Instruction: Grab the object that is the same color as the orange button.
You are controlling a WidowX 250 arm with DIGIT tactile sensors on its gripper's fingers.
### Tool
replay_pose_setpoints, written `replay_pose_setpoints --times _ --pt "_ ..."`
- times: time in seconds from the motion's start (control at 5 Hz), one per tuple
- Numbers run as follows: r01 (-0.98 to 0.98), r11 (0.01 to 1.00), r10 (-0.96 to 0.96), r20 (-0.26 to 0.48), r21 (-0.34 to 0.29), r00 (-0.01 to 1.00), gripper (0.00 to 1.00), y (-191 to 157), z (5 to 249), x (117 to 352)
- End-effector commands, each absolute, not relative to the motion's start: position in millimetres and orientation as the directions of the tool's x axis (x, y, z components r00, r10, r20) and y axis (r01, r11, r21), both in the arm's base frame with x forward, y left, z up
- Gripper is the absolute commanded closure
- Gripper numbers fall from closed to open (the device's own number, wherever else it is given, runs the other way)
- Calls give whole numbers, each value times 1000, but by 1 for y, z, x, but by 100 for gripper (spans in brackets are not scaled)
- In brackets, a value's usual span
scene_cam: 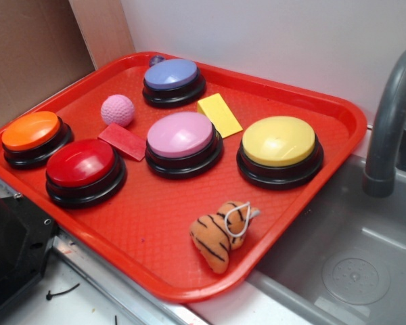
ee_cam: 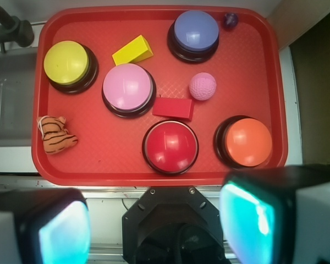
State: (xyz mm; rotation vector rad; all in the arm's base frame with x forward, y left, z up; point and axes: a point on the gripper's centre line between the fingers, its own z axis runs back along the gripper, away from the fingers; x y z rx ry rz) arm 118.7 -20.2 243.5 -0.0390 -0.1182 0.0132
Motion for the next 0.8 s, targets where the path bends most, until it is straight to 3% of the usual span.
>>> replay_pose_setpoints --times 0.0,0.2,0.4,0.6 --pt "-11 999 15 118 -40 993 0 -20 244 119" --pt "38 997 -28 146 -64 989 0 -24 239 126" --pt "53 998 -47 159 -37 986 0 -40 227 139" --pt "46 997 -31 205 -69 978 0 -55 210 151"
